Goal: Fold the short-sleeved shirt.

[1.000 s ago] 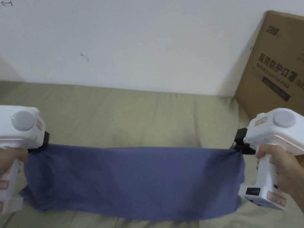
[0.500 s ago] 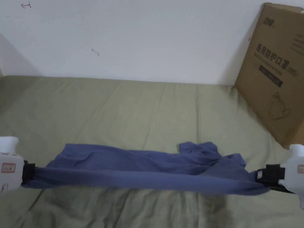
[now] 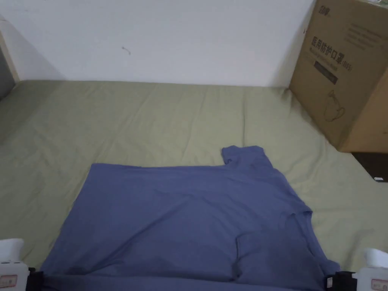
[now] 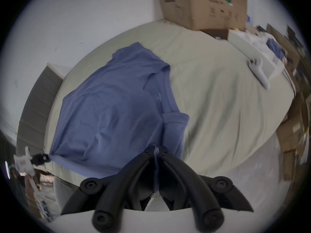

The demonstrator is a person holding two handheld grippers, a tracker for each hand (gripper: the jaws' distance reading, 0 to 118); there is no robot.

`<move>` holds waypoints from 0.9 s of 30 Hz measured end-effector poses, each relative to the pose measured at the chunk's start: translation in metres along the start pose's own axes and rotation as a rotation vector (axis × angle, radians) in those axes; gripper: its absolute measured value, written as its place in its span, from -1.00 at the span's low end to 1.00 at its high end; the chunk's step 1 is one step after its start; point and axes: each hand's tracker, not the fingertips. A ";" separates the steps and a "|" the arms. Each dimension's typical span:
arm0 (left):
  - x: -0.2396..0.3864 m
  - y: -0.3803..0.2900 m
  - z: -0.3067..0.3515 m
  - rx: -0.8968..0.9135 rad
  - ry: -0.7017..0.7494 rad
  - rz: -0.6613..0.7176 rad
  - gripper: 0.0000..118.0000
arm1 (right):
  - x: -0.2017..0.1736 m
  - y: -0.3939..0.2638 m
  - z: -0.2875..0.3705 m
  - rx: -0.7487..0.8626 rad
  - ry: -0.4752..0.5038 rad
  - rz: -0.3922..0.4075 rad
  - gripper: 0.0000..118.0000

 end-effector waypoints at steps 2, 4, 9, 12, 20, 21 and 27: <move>-0.002 -0.005 -0.002 -0.001 0.006 -0.003 -0.86 | 0.004 -0.003 -0.003 0.005 0.034 0.000 -0.92; -0.014 -0.004 -0.009 -0.022 -0.006 -0.014 -0.27 | 0.005 -0.004 -0.003 0.000 0.034 0.006 -0.57; -0.030 -0.016 0.012 -0.012 -0.073 0.014 0.80 | 0.005 -0.003 0.019 0.063 -0.001 0.011 0.38; -0.049 -0.024 0.034 0.017 -0.094 0.060 0.80 | -0.003 -0.005 0.041 0.103 -0.003 0.039 0.37; -0.054 -0.058 0.066 0.154 -0.048 0.039 -0.94 | -0.032 -0.017 0.067 0.174 0.067 0.105 -1.00; -0.046 -0.057 0.066 0.132 -0.066 0.022 -0.96 | -0.032 -0.017 0.065 0.161 0.084 0.092 -1.00; -0.048 -0.040 0.037 0.135 -0.131 0.139 0.04 | -0.034 -0.019 0.047 0.113 0.024 0.123 -1.00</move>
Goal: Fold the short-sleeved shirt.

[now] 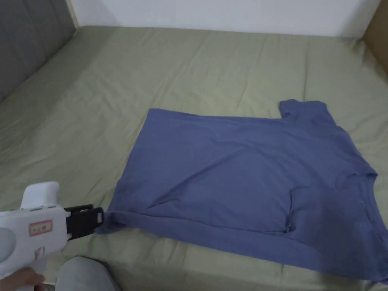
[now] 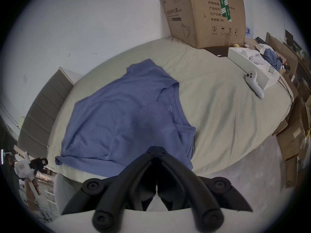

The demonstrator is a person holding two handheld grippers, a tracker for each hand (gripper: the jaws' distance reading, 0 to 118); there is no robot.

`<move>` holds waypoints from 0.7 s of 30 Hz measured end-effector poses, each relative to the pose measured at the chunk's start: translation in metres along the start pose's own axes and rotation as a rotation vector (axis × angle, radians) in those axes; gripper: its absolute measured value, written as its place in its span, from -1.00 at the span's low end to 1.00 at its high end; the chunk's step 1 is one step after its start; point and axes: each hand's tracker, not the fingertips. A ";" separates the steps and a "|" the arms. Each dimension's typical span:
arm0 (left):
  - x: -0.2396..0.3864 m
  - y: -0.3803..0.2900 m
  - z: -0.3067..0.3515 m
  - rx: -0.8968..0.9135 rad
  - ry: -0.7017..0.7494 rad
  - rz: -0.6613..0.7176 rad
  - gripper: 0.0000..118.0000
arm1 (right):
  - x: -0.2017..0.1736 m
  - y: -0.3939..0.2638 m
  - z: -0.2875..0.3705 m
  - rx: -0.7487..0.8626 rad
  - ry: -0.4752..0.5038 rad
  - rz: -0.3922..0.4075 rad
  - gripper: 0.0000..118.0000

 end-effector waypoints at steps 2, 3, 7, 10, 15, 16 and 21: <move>0.002 0.006 -0.019 -0.027 0.015 0.031 0.54 | 0.003 -0.001 -0.005 -0.018 0.010 -0.017 -1.00; 0.002 0.008 -0.029 -0.030 0.007 0.043 0.53 | 0.004 -0.002 -0.006 -0.025 0.007 -0.023 -1.00; 0.012 0.004 -0.059 -0.129 0.024 0.014 -0.61 | 0.011 -0.006 -0.015 -0.063 -0.026 -0.039 -1.00; 0.023 -0.002 -0.058 -0.131 0.037 -0.030 -0.93 | 0.014 -0.008 -0.019 -0.071 -0.037 -0.017 -0.65; 0.031 0.000 -0.047 -0.132 0.051 -0.105 -0.93 | 0.016 -0.005 -0.037 -0.098 -0.098 0.082 0.81; 0.031 0.001 -0.046 -0.132 0.048 -0.101 -0.93 | 0.017 -0.005 -0.041 -0.088 -0.099 0.097 0.87; 0.029 0.005 -0.049 -0.132 0.040 -0.057 -0.93 | 0.033 -0.014 -0.087 -0.236 -0.134 0.176 -0.60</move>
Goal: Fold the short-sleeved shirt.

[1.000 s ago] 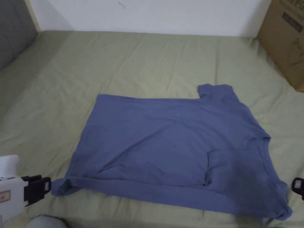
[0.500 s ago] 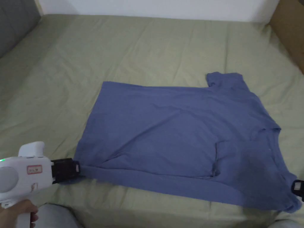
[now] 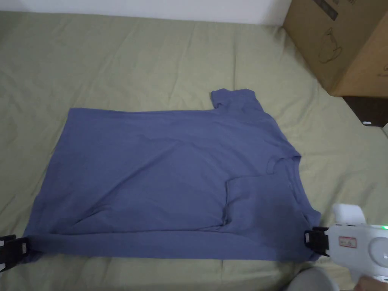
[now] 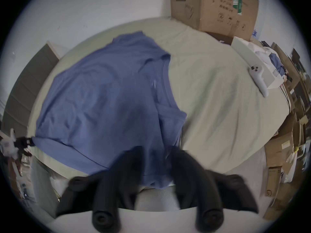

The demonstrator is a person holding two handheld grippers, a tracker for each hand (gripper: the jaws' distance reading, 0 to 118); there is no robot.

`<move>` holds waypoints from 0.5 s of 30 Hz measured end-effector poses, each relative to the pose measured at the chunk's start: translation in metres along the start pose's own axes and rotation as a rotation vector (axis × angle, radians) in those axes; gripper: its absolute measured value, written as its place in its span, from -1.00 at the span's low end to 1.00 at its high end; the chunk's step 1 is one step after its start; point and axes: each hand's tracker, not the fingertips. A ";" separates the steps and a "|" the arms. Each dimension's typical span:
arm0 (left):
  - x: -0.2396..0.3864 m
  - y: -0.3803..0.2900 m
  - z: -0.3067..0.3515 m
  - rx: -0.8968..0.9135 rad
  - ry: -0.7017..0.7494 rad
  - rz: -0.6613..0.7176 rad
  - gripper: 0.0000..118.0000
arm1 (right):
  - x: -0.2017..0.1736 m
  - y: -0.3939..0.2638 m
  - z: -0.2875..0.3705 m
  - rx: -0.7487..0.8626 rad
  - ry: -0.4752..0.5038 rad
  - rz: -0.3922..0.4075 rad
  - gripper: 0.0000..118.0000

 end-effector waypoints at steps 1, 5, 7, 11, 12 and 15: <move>-0.002 0.001 -0.001 0.002 -0.001 0.002 -0.93 | 0.000 -0.002 -0.006 -0.055 -0.012 0.022 -0.75; 0.000 0.001 0.003 -0.004 0.010 -0.015 -0.93 | 0.002 0.000 0.015 0.023 0.021 -0.032 -0.92; 0.002 0.004 0.006 -0.002 0.010 -0.021 -0.93 | 0.004 0.005 0.028 0.051 0.024 -0.028 -0.93; 0.007 0.018 0.014 0.022 0.016 -0.043 -0.93 | 0.004 0.027 0.055 0.114 0.034 -0.021 -0.94; 0.009 0.024 0.016 0.036 0.016 -0.041 -0.93 | 0.004 0.037 0.062 0.138 0.046 -0.043 -0.94; 0.014 0.052 0.015 0.070 0.002 -0.043 -0.93 | 0.011 0.071 0.070 0.198 0.103 -0.120 -0.94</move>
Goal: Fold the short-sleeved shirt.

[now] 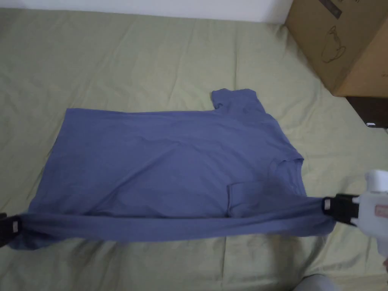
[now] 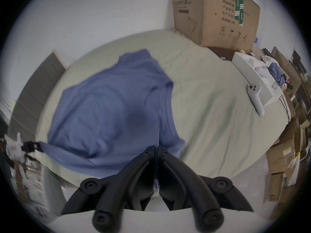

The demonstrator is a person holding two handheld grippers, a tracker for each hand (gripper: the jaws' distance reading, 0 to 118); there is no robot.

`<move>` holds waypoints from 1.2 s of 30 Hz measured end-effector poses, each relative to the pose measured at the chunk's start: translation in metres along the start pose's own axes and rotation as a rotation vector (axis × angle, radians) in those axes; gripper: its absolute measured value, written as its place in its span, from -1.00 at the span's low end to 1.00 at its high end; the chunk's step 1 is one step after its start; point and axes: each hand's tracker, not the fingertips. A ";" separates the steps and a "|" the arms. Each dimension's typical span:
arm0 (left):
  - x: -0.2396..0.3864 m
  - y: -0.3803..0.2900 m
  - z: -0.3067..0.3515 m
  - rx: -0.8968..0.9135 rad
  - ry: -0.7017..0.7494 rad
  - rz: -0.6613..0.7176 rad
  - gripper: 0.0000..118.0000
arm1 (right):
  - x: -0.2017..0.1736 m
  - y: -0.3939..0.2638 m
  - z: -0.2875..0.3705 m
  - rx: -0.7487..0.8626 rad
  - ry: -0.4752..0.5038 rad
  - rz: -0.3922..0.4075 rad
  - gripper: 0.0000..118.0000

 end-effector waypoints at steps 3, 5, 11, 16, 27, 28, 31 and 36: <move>0.006 0.034 -0.016 0.020 0.025 -0.026 -0.93 | -0.006 0.037 -0.017 0.021 -0.007 -0.014 -0.94; 0.008 0.055 -0.038 0.010 0.022 -0.027 -0.93 | -0.008 0.059 -0.042 0.016 -0.026 -0.020 -0.94; 0.013 0.082 -0.109 -0.063 0.078 -0.103 -0.91 | -0.007 0.080 -0.125 -0.100 -0.120 -0.060 -0.94; -0.004 0.076 -0.115 -0.099 0.169 -0.118 0.71 | -0.001 0.069 -0.141 -0.142 -0.138 -0.069 0.42; -0.028 0.000 -0.022 -0.031 0.128 0.103 -0.94 | 0.002 0.009 -0.040 -0.041 -0.104 -0.098 -1.00; -0.031 -0.005 -0.022 -0.025 0.107 0.101 -0.97 | 0.004 0.001 -0.036 -0.036 -0.084 -0.109 -1.00; -0.031 -0.009 -0.030 -0.010 0.030 0.163 -0.89 | 0.004 -0.014 -0.028 -0.045 -0.070 -0.105 -1.00; -0.018 0.002 -0.064 -0.037 -0.001 0.106 0.62 | 0.008 -0.024 -0.029 -0.047 -0.070 -0.125 -1.00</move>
